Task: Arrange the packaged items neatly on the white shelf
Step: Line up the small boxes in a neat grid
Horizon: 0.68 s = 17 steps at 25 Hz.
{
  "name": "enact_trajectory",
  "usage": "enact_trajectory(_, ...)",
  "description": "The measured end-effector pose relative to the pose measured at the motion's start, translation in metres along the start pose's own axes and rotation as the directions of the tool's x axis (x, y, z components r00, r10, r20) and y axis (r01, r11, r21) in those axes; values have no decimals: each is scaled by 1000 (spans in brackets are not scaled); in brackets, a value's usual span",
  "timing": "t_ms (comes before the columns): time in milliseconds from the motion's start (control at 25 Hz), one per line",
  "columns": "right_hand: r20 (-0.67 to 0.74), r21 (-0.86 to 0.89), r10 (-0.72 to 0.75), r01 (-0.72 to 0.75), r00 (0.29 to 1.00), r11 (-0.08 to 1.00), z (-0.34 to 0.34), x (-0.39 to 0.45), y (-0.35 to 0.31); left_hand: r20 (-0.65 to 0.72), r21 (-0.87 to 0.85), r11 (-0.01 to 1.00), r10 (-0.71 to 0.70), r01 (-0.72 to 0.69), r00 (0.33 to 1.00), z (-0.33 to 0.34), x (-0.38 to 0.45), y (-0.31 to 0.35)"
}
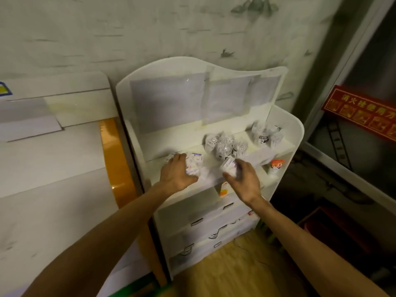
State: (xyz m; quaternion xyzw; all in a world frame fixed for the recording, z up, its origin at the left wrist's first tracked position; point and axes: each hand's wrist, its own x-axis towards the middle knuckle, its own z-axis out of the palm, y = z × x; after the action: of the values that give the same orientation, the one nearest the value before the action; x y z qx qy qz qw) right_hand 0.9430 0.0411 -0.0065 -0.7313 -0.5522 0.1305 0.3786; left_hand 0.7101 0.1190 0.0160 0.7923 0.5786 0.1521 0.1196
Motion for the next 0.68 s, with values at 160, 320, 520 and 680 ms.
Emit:
enact_trajectory(160, 214, -91, 50, -32, 976, 995, 40, 10, 41, 133, 69, 998, -11, 2, 991, 49, 6, -5)
enact_trajectory(320, 289, -158, 9, 38, 957, 987, 70, 32, 49, 119, 36, 999, 0, -5, 993, 81, 25, -5)
enact_trajectory(520, 344, -200, -5, 79, 939, 977, 81, 60, 52, 34, -130, 989, -73, 76, 997, 100, 47, -8)
enact_trajectory(680, 363, -181, -79, 153, 928, 971, 92, 78, 50, -31, -181, 973, -153, 145, 988, 106, 54, -12)
